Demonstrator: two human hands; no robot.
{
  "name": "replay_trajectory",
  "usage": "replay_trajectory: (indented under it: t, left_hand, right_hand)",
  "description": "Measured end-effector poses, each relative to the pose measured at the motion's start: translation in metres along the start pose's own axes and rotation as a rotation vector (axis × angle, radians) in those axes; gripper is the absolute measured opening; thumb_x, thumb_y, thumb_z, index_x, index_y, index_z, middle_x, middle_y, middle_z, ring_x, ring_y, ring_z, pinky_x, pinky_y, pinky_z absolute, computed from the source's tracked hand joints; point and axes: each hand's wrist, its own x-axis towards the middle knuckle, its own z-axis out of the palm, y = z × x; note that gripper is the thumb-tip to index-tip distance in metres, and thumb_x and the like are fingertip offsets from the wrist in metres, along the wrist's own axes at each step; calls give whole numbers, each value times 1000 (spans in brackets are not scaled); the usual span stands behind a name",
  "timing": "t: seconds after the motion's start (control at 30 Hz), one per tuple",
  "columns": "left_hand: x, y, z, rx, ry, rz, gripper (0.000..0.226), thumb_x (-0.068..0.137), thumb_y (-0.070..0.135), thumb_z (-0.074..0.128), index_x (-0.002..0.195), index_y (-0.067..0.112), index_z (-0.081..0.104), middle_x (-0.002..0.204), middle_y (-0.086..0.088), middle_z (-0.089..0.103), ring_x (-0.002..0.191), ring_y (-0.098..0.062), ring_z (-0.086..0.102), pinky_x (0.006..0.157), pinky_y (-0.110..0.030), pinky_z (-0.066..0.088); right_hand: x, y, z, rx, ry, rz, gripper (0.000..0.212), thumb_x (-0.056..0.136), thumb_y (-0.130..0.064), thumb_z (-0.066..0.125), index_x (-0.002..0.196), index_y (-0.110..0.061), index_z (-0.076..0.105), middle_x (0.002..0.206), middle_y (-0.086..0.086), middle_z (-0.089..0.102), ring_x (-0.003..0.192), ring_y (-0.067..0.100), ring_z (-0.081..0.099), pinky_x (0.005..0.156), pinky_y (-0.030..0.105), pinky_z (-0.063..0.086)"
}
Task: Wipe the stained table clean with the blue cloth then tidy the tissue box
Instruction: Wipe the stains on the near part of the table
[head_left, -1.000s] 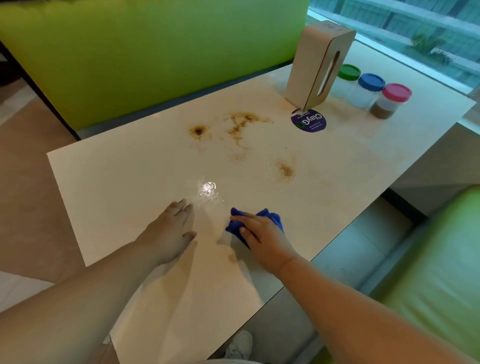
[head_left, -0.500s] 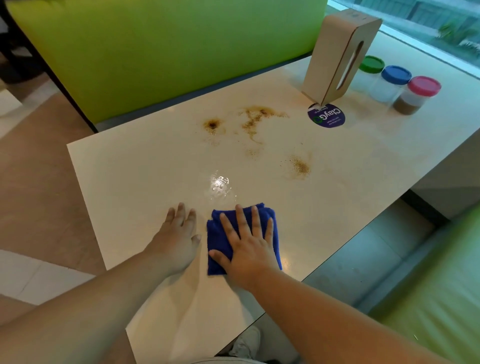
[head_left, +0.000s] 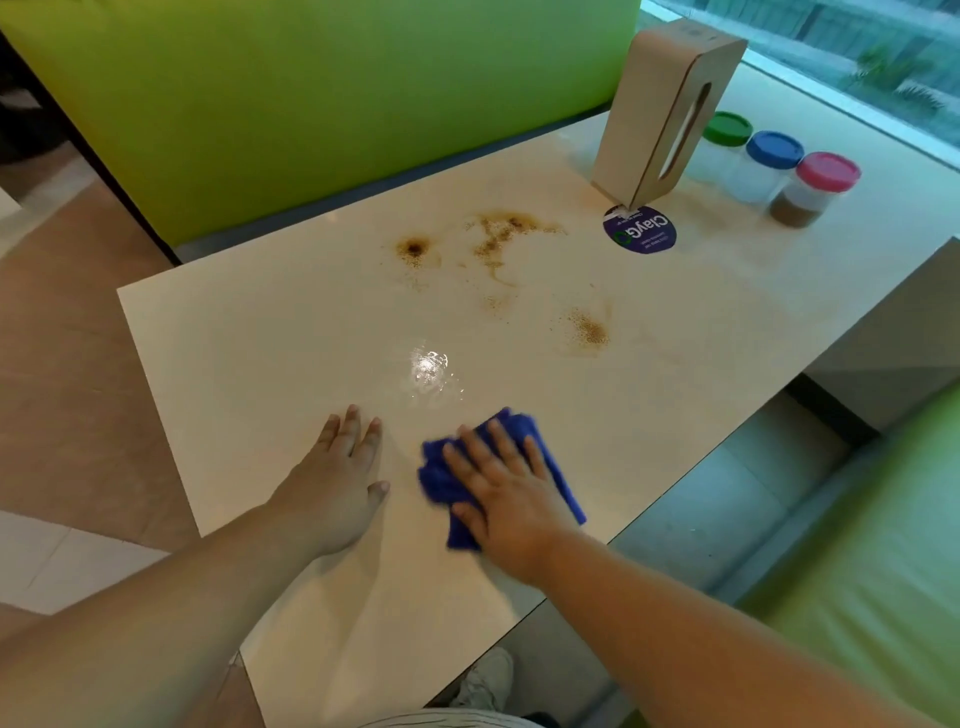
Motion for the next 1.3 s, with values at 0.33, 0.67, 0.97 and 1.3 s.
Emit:
replay_trajectory:
  t: [0.33, 0.67, 0.97, 1.3]
  left_hand:
    - [1, -2, -3, 16, -29, -3, 71, 98, 44, 33, 149, 21, -10, 156, -3, -23, 146, -22, -14, 118, -36, 14]
    - [-2, 0, -3, 18, -10, -4, 70, 98, 44, 32, 149, 20, -10, 157, -4, -21, 145, -21, -14, 117, -34, 12]
    - [-1, 4, 2, 11, 8, -23, 79, 94, 53, 35, 150, 18, -9, 157, -5, -20, 145, -24, -14, 118, -36, 10]
    - [-1, 5, -6, 13, -1, -20, 78, 94, 54, 35, 150, 18, -4, 158, -6, -15, 146, -25, -8, 118, -38, 16]
  right_hand:
    - [-19, 79, -14, -29, 52, 262, 57, 95, -54, 7, 147, -38, -10, 156, -15, -14, 144, 12, -19, 115, 35, -17]
    - [-63, 84, -2, -66, 40, -25, 58, 95, -57, 9, 150, -40, 5, 157, -17, 1, 146, 13, -5, 115, 35, -10]
    - [-53, 38, 1, 29, 6, 21, 65, 89, -61, -9, 149, -38, -2, 157, -14, -10, 141, 15, -24, 115, 40, -16]
    - [-59, 107, -34, 116, 5, 295, 71, 88, -60, 1, 151, -28, 8, 157, -14, 2, 146, 10, -2, 111, 21, -9]
